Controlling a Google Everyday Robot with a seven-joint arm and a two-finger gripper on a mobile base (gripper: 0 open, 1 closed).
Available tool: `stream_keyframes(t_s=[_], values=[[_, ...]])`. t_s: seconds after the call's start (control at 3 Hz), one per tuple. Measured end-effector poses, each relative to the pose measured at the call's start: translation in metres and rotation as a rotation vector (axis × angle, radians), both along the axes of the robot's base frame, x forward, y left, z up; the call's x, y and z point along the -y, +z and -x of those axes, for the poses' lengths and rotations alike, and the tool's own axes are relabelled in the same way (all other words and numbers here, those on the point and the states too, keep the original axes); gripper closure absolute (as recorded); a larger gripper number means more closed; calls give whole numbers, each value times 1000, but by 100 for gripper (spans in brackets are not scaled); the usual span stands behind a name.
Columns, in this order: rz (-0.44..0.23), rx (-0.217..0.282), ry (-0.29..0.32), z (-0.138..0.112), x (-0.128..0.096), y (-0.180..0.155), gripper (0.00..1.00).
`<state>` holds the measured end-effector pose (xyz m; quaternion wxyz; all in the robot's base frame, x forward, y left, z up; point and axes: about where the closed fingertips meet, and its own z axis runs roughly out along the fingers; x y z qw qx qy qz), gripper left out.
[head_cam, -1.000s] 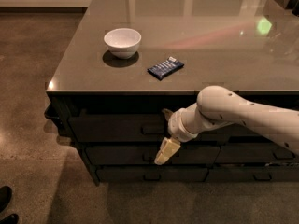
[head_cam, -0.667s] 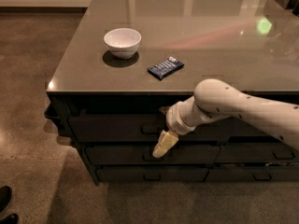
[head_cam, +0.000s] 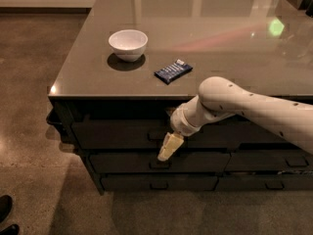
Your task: Open top drawer
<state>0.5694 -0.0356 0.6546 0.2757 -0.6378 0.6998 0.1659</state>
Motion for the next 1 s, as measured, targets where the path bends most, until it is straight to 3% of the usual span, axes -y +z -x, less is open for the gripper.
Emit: stream_keyframes(t_s=[0.33, 1.0], values=[[-6, -52, 23, 6, -1, -9, 0], [-24, -194, 46, 57, 12, 4, 0]])
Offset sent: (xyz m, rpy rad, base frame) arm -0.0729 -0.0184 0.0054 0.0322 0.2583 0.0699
